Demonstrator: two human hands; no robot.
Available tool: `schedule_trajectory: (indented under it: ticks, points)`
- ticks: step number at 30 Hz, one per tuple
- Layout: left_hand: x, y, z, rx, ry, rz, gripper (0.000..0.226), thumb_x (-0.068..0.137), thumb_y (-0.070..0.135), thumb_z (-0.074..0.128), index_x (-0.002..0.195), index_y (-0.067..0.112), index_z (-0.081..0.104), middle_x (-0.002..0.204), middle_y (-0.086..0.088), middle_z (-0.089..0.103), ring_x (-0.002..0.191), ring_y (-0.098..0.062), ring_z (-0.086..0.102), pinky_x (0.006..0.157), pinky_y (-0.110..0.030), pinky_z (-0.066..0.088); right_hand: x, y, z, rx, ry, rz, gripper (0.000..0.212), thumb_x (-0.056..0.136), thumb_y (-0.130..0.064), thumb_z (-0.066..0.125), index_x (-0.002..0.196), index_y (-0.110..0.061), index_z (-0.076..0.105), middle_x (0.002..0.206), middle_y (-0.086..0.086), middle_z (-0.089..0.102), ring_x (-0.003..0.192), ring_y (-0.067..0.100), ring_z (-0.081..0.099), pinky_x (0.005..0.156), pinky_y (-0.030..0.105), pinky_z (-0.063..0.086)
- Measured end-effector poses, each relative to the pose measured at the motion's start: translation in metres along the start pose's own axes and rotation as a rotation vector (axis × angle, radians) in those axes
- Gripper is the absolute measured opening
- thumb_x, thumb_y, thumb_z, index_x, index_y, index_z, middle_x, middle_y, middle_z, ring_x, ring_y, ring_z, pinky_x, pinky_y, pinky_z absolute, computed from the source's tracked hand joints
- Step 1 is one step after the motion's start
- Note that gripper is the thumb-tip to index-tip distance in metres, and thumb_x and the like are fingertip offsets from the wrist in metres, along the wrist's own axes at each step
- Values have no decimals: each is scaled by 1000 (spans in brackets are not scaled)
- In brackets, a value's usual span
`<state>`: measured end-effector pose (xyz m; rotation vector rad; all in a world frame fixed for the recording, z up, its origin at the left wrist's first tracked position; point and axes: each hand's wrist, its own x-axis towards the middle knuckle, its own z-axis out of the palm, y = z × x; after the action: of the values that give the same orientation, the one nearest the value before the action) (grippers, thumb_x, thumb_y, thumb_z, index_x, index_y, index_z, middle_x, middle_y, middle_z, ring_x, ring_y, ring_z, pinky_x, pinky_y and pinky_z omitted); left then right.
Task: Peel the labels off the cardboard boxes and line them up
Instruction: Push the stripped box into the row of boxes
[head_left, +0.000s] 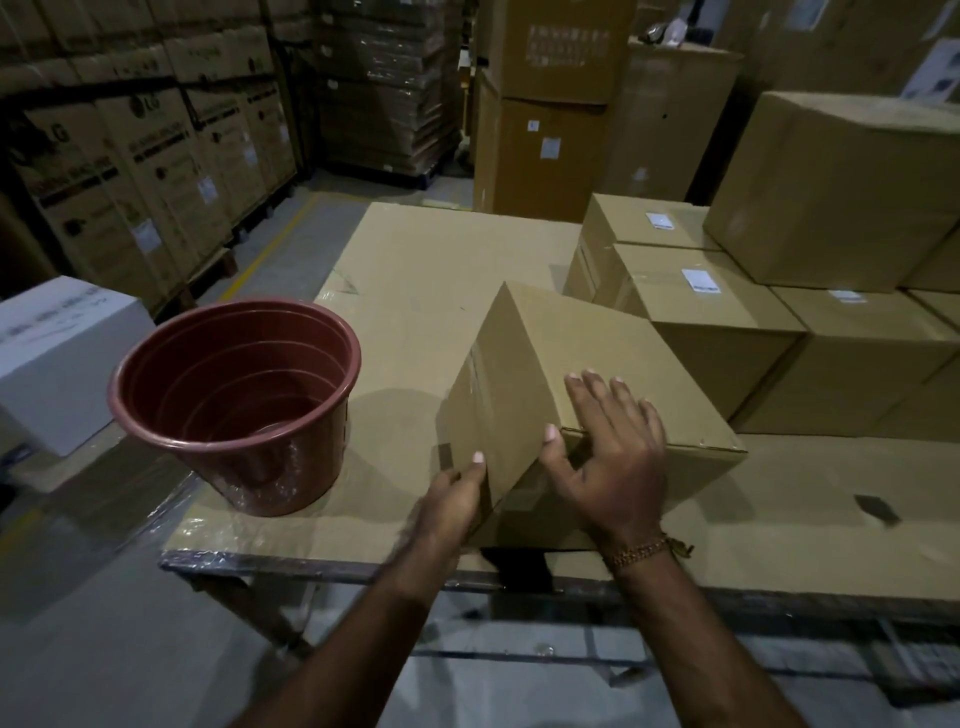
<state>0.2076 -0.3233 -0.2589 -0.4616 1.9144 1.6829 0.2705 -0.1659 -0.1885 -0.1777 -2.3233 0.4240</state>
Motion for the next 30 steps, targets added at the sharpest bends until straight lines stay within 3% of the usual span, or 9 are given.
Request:
schedule_trajectory:
  ticks: [4,7,10,13,17,20,23,25,30]
  points:
    - [-12,10,0,59,160,204,52,99,69,46,132,31,60,118,2,68,104,-21,65,89,-43,58,10,-8,-2,88,55,96,61,96,-49,52,146,-17,66,149,8,65,141,33,57,116,60,43]
    - [-18,17,-6,180,286,347,71,88,83,36,140,38,56,133,3,65,117,-21,63,100,-52,55,18,-15,1,190,96,186,58,100,-48,50,145,-16,65,148,7,65,140,29,58,114,60,46]
    - [-30,32,-13,351,417,437,71,96,79,35,156,42,41,162,0,39,147,-28,39,119,-61,33,25,-18,3,322,161,317,57,102,-47,49,146,-14,64,143,8,68,132,27,65,105,56,56]
    - [-43,50,-18,478,515,589,61,102,69,38,157,42,42,169,5,27,153,-26,22,123,-55,18,26,-12,8,421,213,422,58,104,-50,47,146,-15,64,125,10,76,110,27,73,88,51,64]
    - [-36,61,-26,570,486,741,58,101,67,41,154,43,45,169,9,27,152,-20,19,121,-51,23,24,2,20,436,226,514,57,106,-51,37,151,-22,57,96,7,74,80,24,69,66,41,59]
    - [-23,66,-33,693,386,818,61,102,66,41,158,43,38,172,11,20,156,-19,14,124,-51,25,23,18,27,355,157,523,60,109,-47,33,167,-38,28,80,2,58,65,23,52,59,34,42]
    - [-9,76,-38,879,343,851,63,103,65,40,161,40,33,173,10,16,157,-20,13,124,-47,21,25,36,31,237,33,422,61,113,-31,41,169,-42,19,127,7,60,98,23,60,78,35,49]
    - [0,87,-39,938,347,836,62,103,62,43,160,39,36,173,9,18,157,-21,16,124,-46,21,28,42,31,197,-142,387,62,110,-39,50,166,-42,26,158,3,44,130,25,56,97,35,47]
    - [17,118,-45,1020,372,810,60,101,59,54,155,34,48,169,4,32,154,-24,27,123,-44,28,50,44,36,78,-414,348,84,99,-57,65,169,-37,23,175,0,19,151,30,40,110,46,49]
